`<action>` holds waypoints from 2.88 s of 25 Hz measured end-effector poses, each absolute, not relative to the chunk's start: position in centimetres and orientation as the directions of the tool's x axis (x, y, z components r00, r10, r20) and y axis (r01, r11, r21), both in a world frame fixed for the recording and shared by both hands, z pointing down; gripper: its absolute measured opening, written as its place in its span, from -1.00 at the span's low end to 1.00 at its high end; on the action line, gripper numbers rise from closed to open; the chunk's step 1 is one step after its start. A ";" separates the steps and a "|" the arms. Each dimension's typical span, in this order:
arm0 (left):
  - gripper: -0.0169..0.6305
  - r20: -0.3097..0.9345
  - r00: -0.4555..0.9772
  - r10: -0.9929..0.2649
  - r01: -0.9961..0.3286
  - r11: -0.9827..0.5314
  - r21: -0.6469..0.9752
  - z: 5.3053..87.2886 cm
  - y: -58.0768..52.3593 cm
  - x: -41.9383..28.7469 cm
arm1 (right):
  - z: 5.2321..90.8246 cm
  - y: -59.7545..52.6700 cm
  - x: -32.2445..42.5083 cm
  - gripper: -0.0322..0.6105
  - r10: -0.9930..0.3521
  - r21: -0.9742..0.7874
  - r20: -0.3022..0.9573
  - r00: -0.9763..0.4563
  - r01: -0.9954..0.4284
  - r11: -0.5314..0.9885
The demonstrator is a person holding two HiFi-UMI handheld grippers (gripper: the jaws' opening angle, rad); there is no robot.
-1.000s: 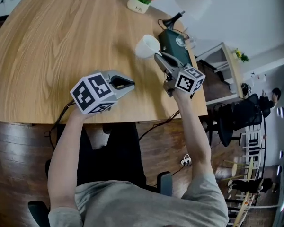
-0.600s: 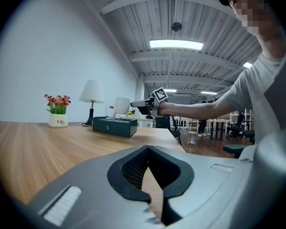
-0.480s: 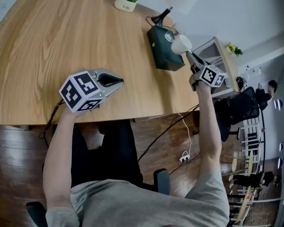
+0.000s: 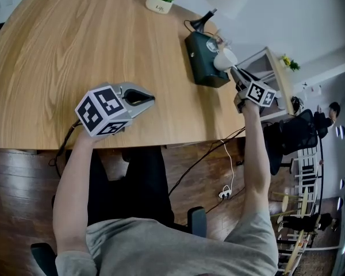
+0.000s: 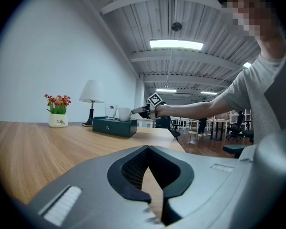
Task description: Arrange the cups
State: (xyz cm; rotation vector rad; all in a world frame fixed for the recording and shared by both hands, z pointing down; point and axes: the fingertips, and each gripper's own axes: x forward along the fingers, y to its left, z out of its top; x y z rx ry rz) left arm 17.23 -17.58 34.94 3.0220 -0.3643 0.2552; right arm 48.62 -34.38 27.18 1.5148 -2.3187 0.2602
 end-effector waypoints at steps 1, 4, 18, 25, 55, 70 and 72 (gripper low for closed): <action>-0.92 0.176 0.958 -0.228 -0.243 -0.968 0.066 34.9 -17.6 17.2 | 27.4 -34.2 48.5 -0.71 -0.843 0.038 0.392 -0.368 -0.909 0.415; -0.92 0.177 0.958 -0.227 -0.242 -0.968 0.065 35.0 -17.7 17.1 | 27.9 -33.8 47.8 -0.72 -0.831 0.043 0.389 -0.398 -0.893 0.448; -0.92 0.177 0.957 -0.232 -0.246 -0.967 0.066 35.0 -17.6 17.2 | 28.4 -35.0 49.1 -0.63 -0.874 0.242 0.423 -0.240 -0.899 0.365; -0.92 0.178 0.957 -0.230 -0.245 -0.967 0.066 35.0 -17.7 17.5 | 26.9 -33.9 49.9 -0.61 -0.903 0.209 0.353 -0.244 -0.920 0.330; -0.92 0.166 0.960 -0.225 -0.238 -0.969 0.059 35.0 -17.5 17.2 | 29.3 -11.9 19.9 -0.77 -0.638 -0.017 -0.115 -0.761 -0.641 0.767; -0.92 0.162 0.957 -0.240 -0.253 -0.965 0.067 35.0 -17.6 16.7 | 31.1 -10.2 20.0 -0.77 -0.625 0.051 -0.055 -0.779 -0.628 0.777; -0.92 0.162 0.957 -0.239 -0.253 -0.965 0.067 35.1 -17.6 16.7 | 31.1 -10.2 20.0 -0.77 -0.625 0.055 -0.053 -0.779 -0.627 0.777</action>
